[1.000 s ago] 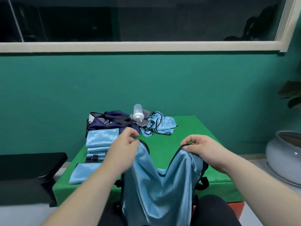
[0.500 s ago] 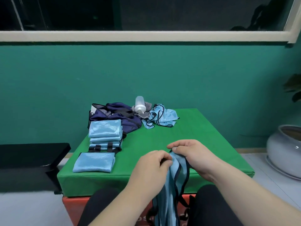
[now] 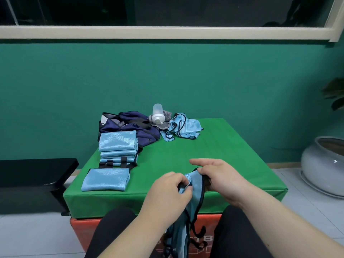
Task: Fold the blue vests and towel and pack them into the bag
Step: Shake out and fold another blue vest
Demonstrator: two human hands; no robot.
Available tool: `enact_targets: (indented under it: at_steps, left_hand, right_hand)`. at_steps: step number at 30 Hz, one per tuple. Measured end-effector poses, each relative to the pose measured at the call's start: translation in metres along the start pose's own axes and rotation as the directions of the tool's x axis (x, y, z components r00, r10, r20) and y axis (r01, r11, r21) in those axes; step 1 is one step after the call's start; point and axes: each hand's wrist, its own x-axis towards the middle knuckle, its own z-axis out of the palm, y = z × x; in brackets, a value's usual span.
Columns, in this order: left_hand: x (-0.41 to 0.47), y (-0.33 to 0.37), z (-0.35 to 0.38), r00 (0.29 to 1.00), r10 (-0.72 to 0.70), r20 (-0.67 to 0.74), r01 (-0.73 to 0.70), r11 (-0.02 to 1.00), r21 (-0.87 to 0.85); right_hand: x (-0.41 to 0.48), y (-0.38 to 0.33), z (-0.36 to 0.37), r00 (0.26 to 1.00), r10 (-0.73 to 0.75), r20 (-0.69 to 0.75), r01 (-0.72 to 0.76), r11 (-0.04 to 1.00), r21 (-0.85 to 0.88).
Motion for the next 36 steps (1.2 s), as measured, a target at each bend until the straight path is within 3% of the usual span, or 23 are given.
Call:
enact_targets:
  at_steps: [7, 11, 25, 30, 36]
  left_hand:
    - [-0.006, -0.003, 0.000, 0.993, 0.011, -0.114, -0.027, 0.989, -0.144]
    - [-0.011, -0.004, 0.002, 0.988, 0.013, -0.155, -0.045, 0.978, -0.204]
    - [-0.026, -0.011, 0.017, 0.997, 0.012, -0.080, -0.034, 0.959, -0.280]
    - [-0.027, -0.016, 0.021, 0.999, 0.032, -0.043, -0.042, 0.968, -0.246]
    - [-0.025, -0.017, 0.019, 0.998, -0.059, -0.011, 0.054, 0.966, -0.254]
  right_hand:
    - [-0.005, 0.009, 0.000, 0.999, -0.026, 0.021, 0.029, 0.994, -0.109]
    - [-0.009, 0.011, 0.004, 0.998, -0.063, 0.012, 0.064, 0.957, -0.282]
    - [-0.014, 0.034, 0.017, 0.989, -0.021, 0.144, 0.055, 0.969, -0.240]
    - [-0.013, 0.040, 0.016, 0.987, -0.010, 0.157, 0.026, 0.994, -0.102]
    - [-0.010, 0.052, 0.018, 0.991, -0.032, 0.130, 0.056, 0.982, -0.182]
